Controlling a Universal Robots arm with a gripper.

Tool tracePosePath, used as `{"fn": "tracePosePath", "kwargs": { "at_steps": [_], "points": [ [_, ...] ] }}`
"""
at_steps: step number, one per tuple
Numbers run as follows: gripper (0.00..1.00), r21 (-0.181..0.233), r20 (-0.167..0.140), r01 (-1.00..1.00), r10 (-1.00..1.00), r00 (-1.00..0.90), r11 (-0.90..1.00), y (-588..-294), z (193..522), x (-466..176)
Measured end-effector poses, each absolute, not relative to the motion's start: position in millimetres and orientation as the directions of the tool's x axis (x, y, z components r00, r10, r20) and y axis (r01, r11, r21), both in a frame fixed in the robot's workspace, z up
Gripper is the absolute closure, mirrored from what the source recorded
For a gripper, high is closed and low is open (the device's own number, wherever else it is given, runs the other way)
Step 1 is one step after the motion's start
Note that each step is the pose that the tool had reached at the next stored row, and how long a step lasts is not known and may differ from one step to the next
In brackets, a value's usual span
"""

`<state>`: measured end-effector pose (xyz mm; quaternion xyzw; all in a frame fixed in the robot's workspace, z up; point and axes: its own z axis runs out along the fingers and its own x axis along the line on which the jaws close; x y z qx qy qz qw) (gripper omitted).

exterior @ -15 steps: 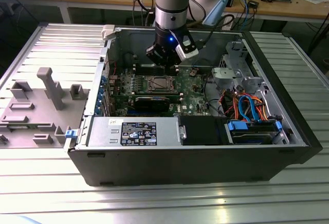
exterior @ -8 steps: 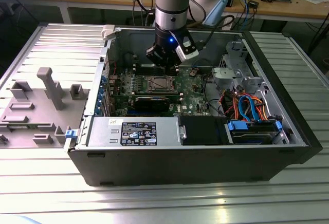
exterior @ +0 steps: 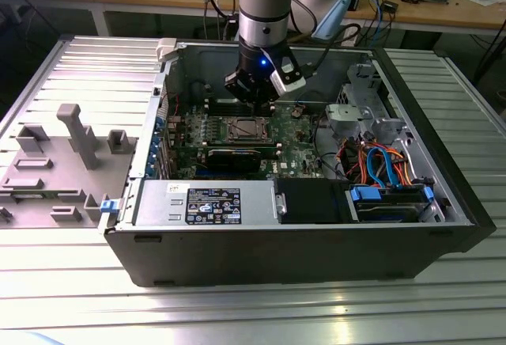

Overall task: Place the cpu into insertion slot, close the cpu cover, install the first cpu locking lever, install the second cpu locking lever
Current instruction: 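Install the second cpu locking lever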

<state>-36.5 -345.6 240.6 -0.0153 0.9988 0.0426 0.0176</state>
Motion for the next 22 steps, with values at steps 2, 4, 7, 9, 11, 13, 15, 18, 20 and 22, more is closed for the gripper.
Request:
{"fn": "tracePosePath", "kwargs": {
  "at_steps": [2,4,7,9,11,13,15,18,20,22],
  "points": [
    [0.89,0.085,-0.037,-0.032,-0.029,-0.999,0.996,-345.6,240.5,-36.5],
    [0.89,0.085,-0.037,-0.032,-0.029,-0.999,0.996,-345.6,240.5,-36.5],
    [0.89,0.085,-0.037,-0.032,-0.029,-0.999,0.996,-345.6,242.9,-36.5],
    [0.89,0.085,-0.037,-0.032,-0.029,-0.999,0.996,-345.6,245.0,-36.5],
    [0.89,0.085,-0.037,-0.032,-0.029,-0.999,0.996,-345.6,246.2,-36.5],
    [0.89,0.085,-0.037,-0.032,-0.029,-0.999,0.996,-348.7,246.3,-36.5],
    [0.89,0.085,-0.037,-0.032,-0.029,-0.999,0.996,-351.2,246.3,-36.5],
    [0.89,0.085,-0.037,-0.032,-0.029,-0.999,0.996,-352.5,246.3,-36.5],
    [0.89,0.085,-0.037,-0.032,-0.029,-0.999,0.996,-352.6,246.3,-36.5],
    [0.89,0.085,-0.037,-0.032,-0.029,-0.999,0.996,-352.7,246.3,-36.5]
  ]
}}
